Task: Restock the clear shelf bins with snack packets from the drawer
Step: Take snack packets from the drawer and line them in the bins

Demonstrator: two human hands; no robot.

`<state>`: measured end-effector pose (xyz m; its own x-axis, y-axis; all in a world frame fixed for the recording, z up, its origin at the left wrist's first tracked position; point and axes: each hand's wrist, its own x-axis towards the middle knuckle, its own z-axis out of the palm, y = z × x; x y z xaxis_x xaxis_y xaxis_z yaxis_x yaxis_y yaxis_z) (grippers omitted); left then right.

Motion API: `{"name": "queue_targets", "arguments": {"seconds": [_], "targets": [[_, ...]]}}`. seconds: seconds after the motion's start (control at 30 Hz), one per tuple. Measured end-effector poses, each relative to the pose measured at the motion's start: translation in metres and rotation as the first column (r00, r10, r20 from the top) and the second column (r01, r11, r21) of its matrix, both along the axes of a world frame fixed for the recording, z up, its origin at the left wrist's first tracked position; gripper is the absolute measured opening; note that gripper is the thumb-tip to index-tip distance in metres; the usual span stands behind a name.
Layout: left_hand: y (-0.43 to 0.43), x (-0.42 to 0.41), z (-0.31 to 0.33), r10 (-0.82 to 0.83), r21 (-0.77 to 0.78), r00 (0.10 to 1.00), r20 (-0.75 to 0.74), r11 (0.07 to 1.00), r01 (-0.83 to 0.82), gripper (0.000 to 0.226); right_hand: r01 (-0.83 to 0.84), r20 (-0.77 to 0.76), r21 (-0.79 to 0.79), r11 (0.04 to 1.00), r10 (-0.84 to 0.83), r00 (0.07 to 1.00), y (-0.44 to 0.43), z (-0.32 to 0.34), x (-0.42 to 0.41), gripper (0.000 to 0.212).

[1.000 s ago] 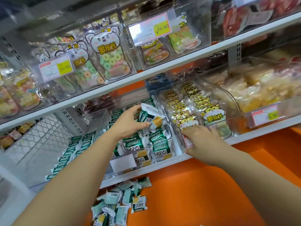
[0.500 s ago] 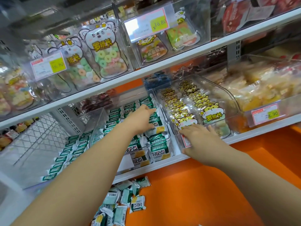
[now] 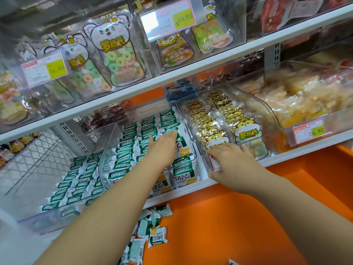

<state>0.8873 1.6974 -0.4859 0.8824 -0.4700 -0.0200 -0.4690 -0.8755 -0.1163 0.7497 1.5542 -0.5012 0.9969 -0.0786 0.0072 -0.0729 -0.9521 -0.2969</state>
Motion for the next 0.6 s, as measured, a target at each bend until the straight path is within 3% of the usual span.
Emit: {"name": "queue_targets", "arguments": {"seconds": [0.37, 0.5, 0.6], "targets": [[-0.006, 0.002, 0.015, -0.038, 0.001, 0.999, -0.009, 0.999, 0.038, 0.064, -0.003, 0.093, 0.030, 1.000, 0.000, 0.996, 0.004, -0.003, -0.007, 0.059], [0.014, -0.015, 0.016, -0.090, -0.232, 0.986, 0.138, 0.965, 0.121, 0.056, -0.067, 0.297, 0.084, 0.994, 0.040, 0.954, 0.009, -0.007, -0.015, 0.044], [0.044, -0.046, -0.001, -0.143, -0.477, 0.925, 0.353, 0.823, 0.309, 0.031, -0.094, 0.262, 0.170, 0.981, 0.047, 0.964, 0.014, -0.012, -0.021, 0.036]]}}
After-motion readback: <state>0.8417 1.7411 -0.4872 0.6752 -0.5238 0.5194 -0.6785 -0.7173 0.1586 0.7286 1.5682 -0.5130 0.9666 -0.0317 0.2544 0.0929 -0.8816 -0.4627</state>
